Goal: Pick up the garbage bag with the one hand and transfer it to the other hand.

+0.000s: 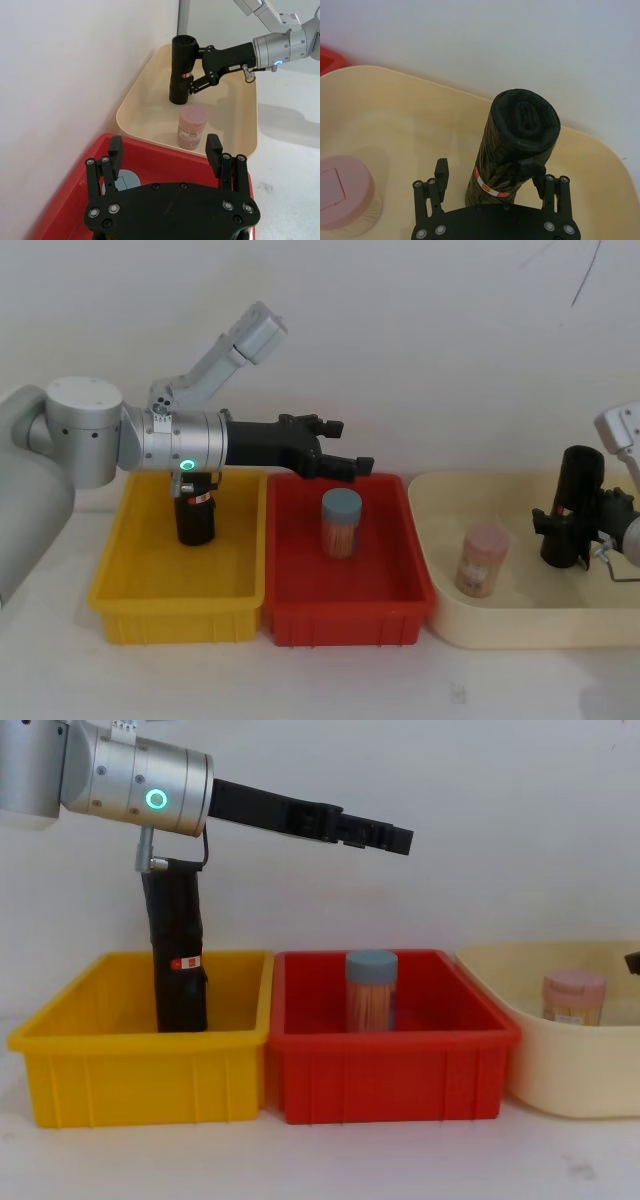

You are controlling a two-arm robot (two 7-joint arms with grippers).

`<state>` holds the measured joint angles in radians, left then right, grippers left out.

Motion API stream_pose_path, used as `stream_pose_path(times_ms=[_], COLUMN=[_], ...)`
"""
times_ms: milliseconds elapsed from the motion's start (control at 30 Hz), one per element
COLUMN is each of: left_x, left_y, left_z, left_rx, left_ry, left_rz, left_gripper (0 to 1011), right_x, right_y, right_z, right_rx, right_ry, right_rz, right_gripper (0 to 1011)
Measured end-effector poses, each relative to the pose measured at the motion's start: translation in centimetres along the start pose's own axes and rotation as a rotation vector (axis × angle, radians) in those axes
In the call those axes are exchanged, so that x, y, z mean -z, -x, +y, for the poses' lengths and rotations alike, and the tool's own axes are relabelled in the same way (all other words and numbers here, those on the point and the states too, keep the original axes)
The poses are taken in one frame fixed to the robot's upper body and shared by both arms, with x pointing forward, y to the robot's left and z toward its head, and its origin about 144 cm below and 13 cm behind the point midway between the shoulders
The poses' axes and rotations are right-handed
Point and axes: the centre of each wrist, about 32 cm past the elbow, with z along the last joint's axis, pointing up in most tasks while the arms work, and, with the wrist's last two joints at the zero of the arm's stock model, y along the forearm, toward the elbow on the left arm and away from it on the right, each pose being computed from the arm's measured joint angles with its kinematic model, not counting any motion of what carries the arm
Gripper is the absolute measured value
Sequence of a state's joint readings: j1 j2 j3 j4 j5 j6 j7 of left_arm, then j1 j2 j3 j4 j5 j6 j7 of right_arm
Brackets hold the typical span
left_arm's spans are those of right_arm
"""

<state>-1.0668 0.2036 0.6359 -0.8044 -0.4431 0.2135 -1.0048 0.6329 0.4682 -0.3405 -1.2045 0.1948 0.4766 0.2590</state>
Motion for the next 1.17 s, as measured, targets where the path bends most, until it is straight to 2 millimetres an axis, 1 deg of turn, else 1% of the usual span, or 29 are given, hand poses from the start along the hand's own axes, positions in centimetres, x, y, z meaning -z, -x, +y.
stream_pose_path(times_ms=[333, 733, 1167], left_x=[0.0, 0.0, 0.0], left_y=[0.0, 0.0, 0.0], left_z=[0.0, 0.0, 0.0], left_rx=[0.000, 0.000, 0.000], left_ry=[0.000, 0.000, 0.000], left_rz=[0.000, 0.000, 0.000], left_gripper=[1001, 1001, 1001], right_x=[0.2, 0.5, 0.7], right_y=[0.2, 1.1, 1.5], right_z=[-0.3, -2.9, -4.3], right_rx=[0.006, 0.088, 0.126], right_ry=[0.007, 0.027, 0.039], right_rz=[0.002, 0.035, 0.049], right_gripper=[999, 999, 999])
